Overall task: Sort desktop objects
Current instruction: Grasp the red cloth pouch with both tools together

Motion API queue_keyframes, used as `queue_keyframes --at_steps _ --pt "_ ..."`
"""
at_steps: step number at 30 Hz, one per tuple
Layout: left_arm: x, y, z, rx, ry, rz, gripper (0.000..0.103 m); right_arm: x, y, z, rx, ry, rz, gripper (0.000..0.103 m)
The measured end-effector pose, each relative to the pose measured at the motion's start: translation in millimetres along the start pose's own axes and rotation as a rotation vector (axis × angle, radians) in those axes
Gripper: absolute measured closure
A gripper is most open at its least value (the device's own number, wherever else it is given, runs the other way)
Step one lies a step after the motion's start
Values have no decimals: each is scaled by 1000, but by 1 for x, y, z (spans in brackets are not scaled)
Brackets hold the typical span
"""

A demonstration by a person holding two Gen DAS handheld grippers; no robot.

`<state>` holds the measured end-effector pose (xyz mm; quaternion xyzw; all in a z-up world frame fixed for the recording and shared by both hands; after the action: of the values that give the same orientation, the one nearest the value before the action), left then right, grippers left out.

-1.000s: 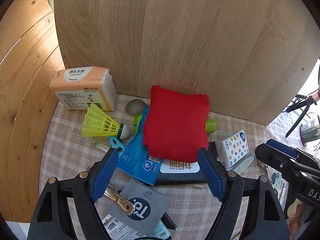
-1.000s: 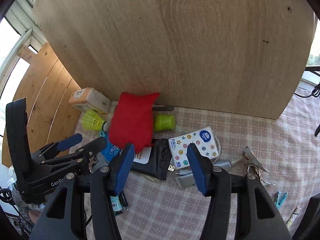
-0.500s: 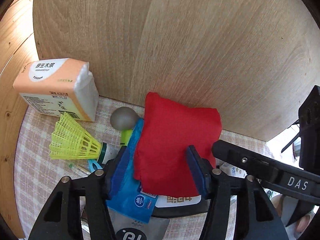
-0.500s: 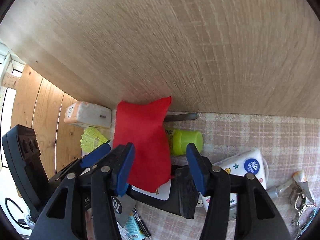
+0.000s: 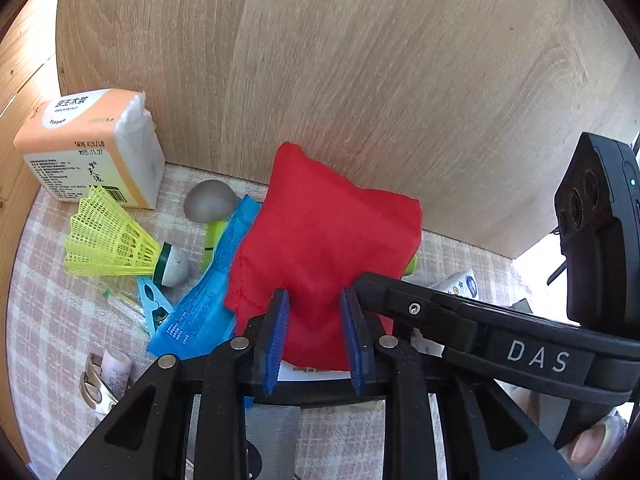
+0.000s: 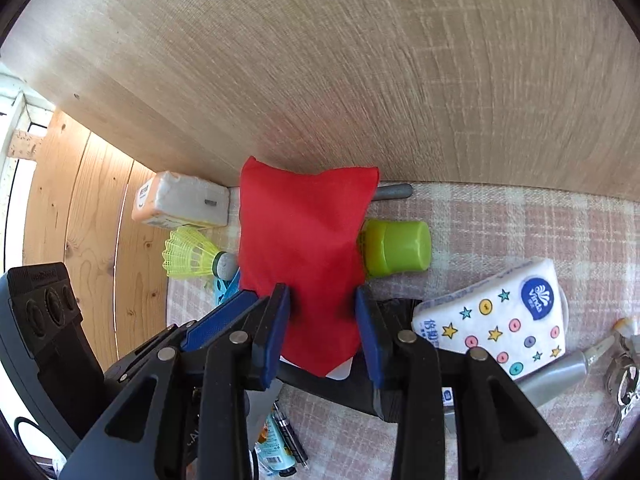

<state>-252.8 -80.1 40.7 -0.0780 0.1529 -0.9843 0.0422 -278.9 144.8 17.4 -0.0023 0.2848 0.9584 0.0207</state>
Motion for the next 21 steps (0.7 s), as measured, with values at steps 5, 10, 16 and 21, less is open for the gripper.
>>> queue_keyframes --at_steps 5,10,16,21 --pt "3 9 15 -15 -6 37 58 5 -3 15 3 -56 -41 66" --pt "12 6 10 -52 30 13 48 17 -10 19 28 -63 -109 61" --pt "7 -11 -1 -48 46 -33 46 28 -11 7 30 -60 -127 58" --pt "-14 -27 0 30 -18 -55 44 32 -15 5 68 -34 -159 58"
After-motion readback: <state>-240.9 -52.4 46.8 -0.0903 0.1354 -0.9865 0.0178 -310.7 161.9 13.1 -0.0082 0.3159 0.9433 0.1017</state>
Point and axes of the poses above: each gripper's, at about its wrist camera, not at the fingertips, and z roughly against the way its jaws point, y to its left, x to its top, the point moved 1 cm from there along -z, roughly the way its jaws point, and after that the axes turned 14 degrees about y, right-handed, at the moved point
